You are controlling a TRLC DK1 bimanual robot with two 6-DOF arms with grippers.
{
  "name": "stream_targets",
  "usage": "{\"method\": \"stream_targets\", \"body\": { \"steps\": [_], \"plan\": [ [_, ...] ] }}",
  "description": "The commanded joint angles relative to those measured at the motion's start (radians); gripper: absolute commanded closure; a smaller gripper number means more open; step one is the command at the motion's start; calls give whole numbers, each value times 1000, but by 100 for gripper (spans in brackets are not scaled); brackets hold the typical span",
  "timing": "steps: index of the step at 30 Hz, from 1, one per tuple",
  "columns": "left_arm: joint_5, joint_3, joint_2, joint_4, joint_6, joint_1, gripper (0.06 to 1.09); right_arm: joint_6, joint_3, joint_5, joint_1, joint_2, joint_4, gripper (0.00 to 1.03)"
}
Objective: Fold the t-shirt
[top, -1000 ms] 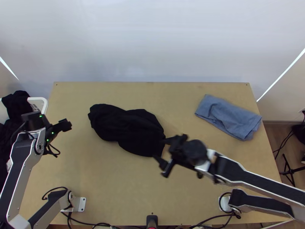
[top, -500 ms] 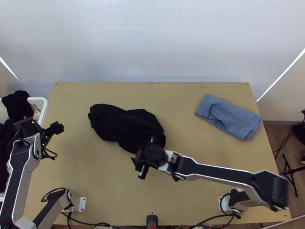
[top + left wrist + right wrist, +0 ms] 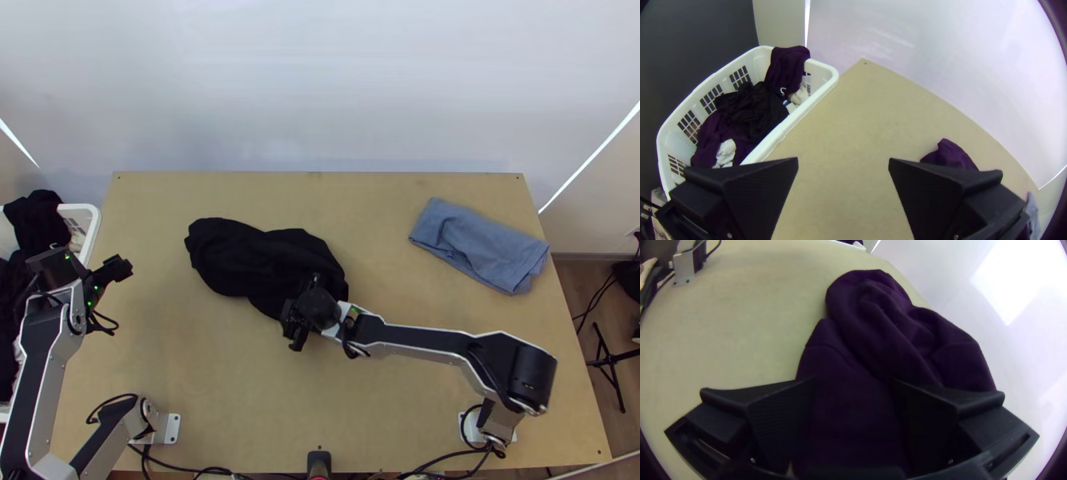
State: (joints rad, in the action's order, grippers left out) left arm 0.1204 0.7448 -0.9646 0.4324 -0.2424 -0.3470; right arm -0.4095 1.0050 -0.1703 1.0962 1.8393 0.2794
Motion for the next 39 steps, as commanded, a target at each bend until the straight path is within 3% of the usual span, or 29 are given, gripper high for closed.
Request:
{"method": "stream_targets", "body": {
  "steps": [1,4,9,11,24,31,34,39],
  "plan": [
    [1,10,1,12,2,-1,10,20,1,-3,-59,66,78,61],
    [1,11,10,29,2,-1,10,35,14,-3,-79,66,83,82],
    [1,8,37,54,0,-1,10,69,9,-6,-113,-12,83,87],
    [1,5,40,55,-3,0,10,77,15,-12,-142,-38,83,100],
    [1,-2,41,57,-40,55,10,74,-23,-34,-429,-83,84,100],
    [2,-4,47,66,-35,60,10,81,-66,-44,-473,-57,135,99],
    [2,-9,47,66,-34,62,10,87,-71,-103,-472,-57,135,74],
    [2,-12,47,66,-34,65,10,101,-60,-123,-472,-127,135,71]
  ]
}}
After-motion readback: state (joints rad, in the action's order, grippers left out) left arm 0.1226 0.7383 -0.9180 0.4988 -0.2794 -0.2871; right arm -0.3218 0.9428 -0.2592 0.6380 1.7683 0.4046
